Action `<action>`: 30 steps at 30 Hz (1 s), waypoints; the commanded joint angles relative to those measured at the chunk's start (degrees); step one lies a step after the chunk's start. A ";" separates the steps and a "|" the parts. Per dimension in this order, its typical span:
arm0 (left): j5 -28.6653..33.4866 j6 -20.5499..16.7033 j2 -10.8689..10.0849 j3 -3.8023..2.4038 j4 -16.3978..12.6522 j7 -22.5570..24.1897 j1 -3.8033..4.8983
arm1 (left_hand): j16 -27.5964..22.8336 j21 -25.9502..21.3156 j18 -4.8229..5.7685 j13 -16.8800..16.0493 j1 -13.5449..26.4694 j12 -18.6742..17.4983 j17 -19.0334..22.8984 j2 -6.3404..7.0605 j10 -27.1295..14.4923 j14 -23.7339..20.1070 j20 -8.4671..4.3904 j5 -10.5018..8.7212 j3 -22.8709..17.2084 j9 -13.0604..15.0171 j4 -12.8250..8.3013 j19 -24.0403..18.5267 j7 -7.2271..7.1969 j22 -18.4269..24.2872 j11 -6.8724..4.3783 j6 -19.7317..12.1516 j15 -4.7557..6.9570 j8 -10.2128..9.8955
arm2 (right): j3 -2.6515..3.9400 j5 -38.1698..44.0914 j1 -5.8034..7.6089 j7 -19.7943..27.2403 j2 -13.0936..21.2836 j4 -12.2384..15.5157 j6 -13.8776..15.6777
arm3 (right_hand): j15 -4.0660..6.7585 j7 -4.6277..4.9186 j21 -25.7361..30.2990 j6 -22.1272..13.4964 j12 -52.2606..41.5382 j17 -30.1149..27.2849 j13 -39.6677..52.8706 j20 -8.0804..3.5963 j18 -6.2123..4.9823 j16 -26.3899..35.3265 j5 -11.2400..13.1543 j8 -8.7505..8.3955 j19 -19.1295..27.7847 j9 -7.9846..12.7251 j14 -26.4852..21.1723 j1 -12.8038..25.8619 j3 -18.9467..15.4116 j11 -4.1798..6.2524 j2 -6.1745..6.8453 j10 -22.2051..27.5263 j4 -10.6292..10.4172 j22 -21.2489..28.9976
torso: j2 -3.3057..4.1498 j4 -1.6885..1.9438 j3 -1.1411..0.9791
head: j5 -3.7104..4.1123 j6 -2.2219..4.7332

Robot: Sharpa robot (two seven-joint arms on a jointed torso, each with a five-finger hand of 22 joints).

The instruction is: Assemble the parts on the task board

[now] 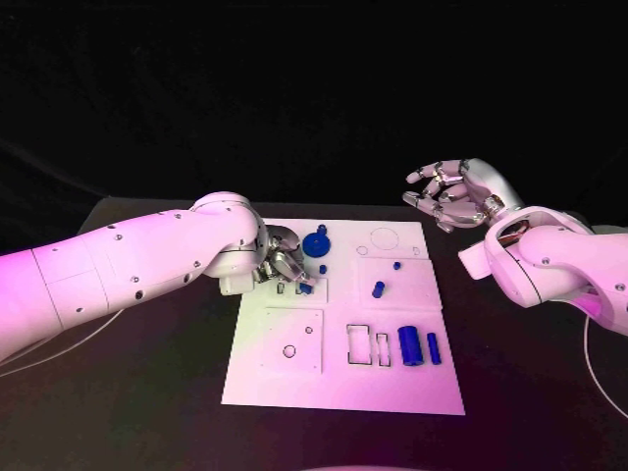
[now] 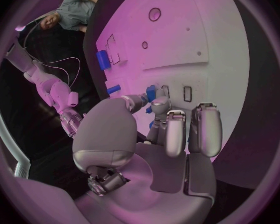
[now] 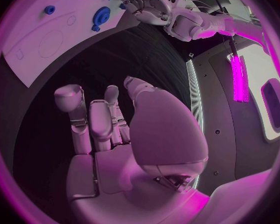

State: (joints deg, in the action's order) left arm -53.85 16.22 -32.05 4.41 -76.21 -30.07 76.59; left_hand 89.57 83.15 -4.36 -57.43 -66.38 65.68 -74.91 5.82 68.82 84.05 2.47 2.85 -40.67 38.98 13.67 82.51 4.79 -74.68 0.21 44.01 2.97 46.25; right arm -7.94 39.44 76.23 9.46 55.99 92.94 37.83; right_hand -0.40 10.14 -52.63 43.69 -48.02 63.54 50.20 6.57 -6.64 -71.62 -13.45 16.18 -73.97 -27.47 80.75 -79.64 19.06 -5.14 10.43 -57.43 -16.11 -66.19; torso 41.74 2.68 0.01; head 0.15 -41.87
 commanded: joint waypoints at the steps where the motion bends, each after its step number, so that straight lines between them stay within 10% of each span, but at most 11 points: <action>1: 3.70 -1.65 -0.35 -0.14 -0.55 0.60 0.04 | 0.21 0.24 1.16 -0.17 0.51 0.14 -14.71 0.03 0.49 5.83 -0.14 0.12 -8.33 0.30 -7.84 0.14 -0.40 -0.09 -0.03 -0.11 0.35 0.43 | -0.01 0.25 -0.02 -0.20 -0.05 -0.07 -0.68 | -0.12 -0.14 0.20 -0.14 0.30 -0.07 -0.04 -0.10 -0.80 0.17 -0.34 0.37 0.48 -0.06 -0.38 -0.13 0.30 0.17 0.29 0.08 0.01 0.04 | -0.03 0.05 -0.05 | -0.02 0.10; 30: -10.63 -9.74 -3.68 0.38 -6.15 1.33 -0.82 | 0.43 0.49 1.24 -4.27 1.71 3.83 -15.09 1.84 4.43 5.95 -0.33 0.19 -12.52 1.54 -11.07 0.38 -1.01 -0.61 -0.65 0.91 0.84 2.31 | -0.09 0.27 -0.17 -0.13 0.08 -0.28 -1.00 | -0.11 -0.14 0.56 -0.18 0.34 -0.15 -0.35 -0.13 -0.82 0.36 -0.55 0.52 0.43 -0.07 -0.37 0.12 0.25 0.16 0.42 0.04 -0.10 0.30 | 0.00 0.03 0.01 | -0.51 -0.21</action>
State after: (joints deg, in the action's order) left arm -61.68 7.11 -35.80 4.79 -82.20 -29.24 75.82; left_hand 89.80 83.37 -3.46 -61.64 -64.51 69.22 -74.95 7.56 72.93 84.04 2.25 2.66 -43.41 40.47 12.17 82.73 4.47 -74.96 -0.60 44.41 3.38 48.27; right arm -8.03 39.45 76.11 9.13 56.06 92.64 37.66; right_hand -0.41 10.13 -52.37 43.69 -48.02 63.46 49.89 6.37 -6.64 -71.62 -13.76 16.61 -73.77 -27.45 80.75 -79.64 19.06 -5.19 10.43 -57.49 -16.11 -65.94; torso 41.76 2.78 0.04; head -0.32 -42.03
